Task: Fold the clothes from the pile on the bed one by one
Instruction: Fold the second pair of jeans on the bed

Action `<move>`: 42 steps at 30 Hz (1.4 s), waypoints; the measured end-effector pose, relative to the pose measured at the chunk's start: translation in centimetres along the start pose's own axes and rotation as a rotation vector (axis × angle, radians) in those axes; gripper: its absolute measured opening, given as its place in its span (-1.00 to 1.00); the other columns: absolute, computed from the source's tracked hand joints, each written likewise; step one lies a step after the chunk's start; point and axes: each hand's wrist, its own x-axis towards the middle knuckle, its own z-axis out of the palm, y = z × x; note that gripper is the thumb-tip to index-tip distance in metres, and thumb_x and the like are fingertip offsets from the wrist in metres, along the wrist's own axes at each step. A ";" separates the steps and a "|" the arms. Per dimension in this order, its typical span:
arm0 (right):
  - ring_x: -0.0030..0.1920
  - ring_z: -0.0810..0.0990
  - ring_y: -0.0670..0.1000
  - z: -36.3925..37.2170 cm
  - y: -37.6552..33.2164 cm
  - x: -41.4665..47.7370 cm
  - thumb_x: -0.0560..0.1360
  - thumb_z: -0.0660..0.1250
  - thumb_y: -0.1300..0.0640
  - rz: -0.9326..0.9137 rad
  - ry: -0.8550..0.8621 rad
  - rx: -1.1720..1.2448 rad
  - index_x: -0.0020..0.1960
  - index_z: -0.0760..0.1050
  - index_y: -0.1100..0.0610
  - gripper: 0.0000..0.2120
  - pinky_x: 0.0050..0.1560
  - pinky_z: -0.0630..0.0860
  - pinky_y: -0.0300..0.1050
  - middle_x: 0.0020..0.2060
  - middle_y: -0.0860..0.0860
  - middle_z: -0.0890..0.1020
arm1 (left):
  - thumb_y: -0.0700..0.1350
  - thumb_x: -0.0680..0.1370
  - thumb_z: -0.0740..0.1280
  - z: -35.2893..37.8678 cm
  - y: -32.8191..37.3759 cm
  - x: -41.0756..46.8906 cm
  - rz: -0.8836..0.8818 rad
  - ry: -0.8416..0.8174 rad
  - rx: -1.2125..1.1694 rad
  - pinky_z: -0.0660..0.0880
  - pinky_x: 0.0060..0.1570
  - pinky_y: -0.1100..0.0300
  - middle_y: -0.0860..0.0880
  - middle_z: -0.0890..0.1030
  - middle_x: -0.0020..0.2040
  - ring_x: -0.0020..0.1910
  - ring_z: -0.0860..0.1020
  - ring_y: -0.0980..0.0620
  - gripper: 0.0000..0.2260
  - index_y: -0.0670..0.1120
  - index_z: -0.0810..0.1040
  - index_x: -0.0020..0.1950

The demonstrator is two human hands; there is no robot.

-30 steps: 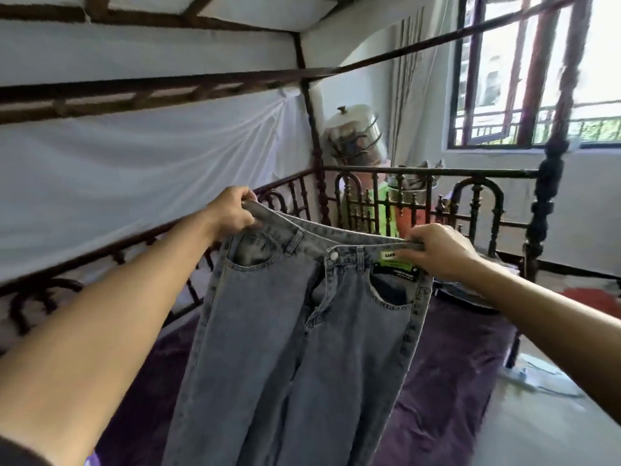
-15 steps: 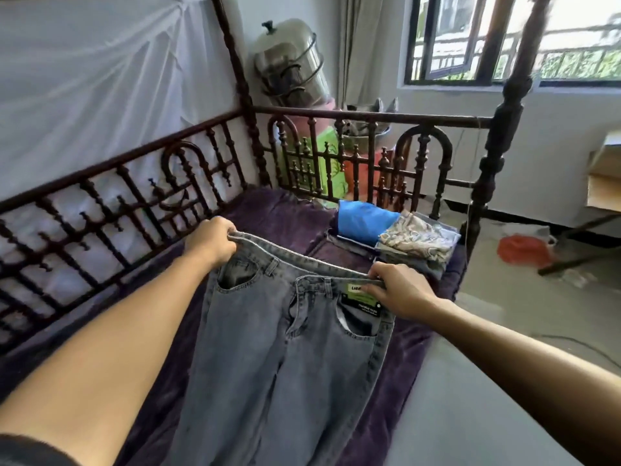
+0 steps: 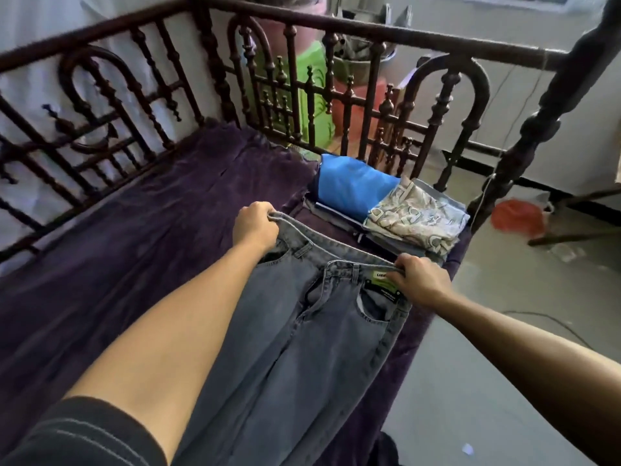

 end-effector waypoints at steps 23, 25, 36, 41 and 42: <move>0.10 0.55 0.17 16.4 -0.2 19.2 0.52 0.17 0.17 -0.324 -0.635 -0.276 0.06 0.43 0.11 -0.86 -0.09 0.45 -0.06 0.09 0.10 0.57 | -0.28 0.51 0.29 14.8 -15.5 -5.1 -0.805 -0.228 -0.070 0.50 -0.02 0.10 -0.15 0.66 -0.03 0.02 0.59 -0.16 -0.85 -0.14 0.63 0.00; 0.05 0.56 0.19 17.2 -3.9 18.0 0.53 0.16 0.16 -0.420 -0.667 -0.288 0.02 0.41 0.11 -0.90 -0.16 0.37 -0.09 0.06 0.14 0.59 | -0.28 0.52 0.31 13.9 -17.8 -9.7 -0.928 -0.212 -0.090 0.50 -0.04 0.12 -0.16 0.66 -0.02 0.02 0.59 -0.16 -0.86 -0.16 0.63 0.00; 0.12 0.55 0.22 25.2 -21.6 2.5 0.56 0.20 0.09 -0.738 -0.726 -0.310 0.21 0.47 0.09 -0.75 -0.02 0.46 -0.01 0.17 0.15 0.57 | -0.21 0.53 0.30 8.8 -31.8 -34.0 -1.267 -0.125 -0.107 0.43 -0.02 0.16 -0.14 0.64 0.04 0.05 0.57 -0.15 -0.85 -0.17 0.61 0.05; 0.13 0.54 0.22 30.9 -28.5 -5.0 0.54 0.23 0.08 -0.760 -0.676 -0.317 0.19 0.50 0.06 -0.76 0.02 0.47 0.00 0.17 0.14 0.57 | -0.10 0.55 0.32 5.5 -41.6 -39.8 -1.291 -0.035 -0.106 0.44 0.03 0.08 -0.20 0.62 0.09 0.10 0.56 -0.18 -0.79 -0.18 0.59 0.10; 0.16 0.53 0.22 32.1 -30.2 -6.0 0.55 0.23 0.07 -0.774 -0.660 -0.313 0.22 0.49 0.06 -0.74 0.04 0.47 0.00 0.20 0.13 0.55 | -0.10 0.55 0.33 5.2 -43.7 -40.3 -1.265 -0.019 -0.084 0.44 0.06 0.06 -0.20 0.60 0.13 0.13 0.55 -0.19 -0.77 -0.17 0.56 0.15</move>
